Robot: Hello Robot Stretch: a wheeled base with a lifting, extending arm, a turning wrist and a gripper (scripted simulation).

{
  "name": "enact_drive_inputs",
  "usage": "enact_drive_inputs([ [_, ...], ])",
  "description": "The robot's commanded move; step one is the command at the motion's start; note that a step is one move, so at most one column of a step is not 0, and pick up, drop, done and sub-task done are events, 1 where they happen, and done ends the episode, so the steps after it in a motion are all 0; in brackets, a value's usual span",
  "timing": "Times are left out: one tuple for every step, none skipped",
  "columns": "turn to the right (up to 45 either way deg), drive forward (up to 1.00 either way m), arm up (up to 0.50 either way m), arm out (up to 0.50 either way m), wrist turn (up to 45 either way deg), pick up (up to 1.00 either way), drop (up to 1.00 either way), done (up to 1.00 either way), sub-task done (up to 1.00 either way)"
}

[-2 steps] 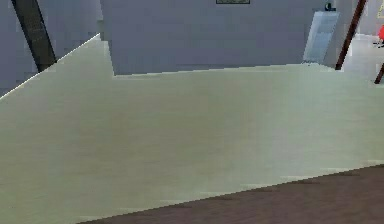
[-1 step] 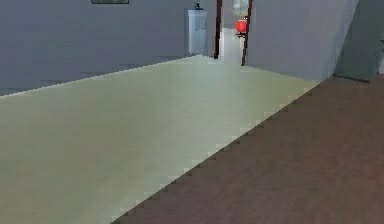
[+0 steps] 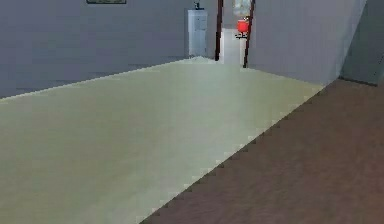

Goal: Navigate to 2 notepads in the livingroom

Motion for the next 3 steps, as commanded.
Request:
enact_drive_inputs([
  [3.0,0.0,0.0,0.0,0.0,0.0,0.0,0.0,0.0],
  [0.0,1.0,0.0,0.0,0.0,0.0,0.0,0.0,0.0],
  [0.0,1.0,0.0,0.0,0.0,0.0,0.0,0.0,0.0],
])
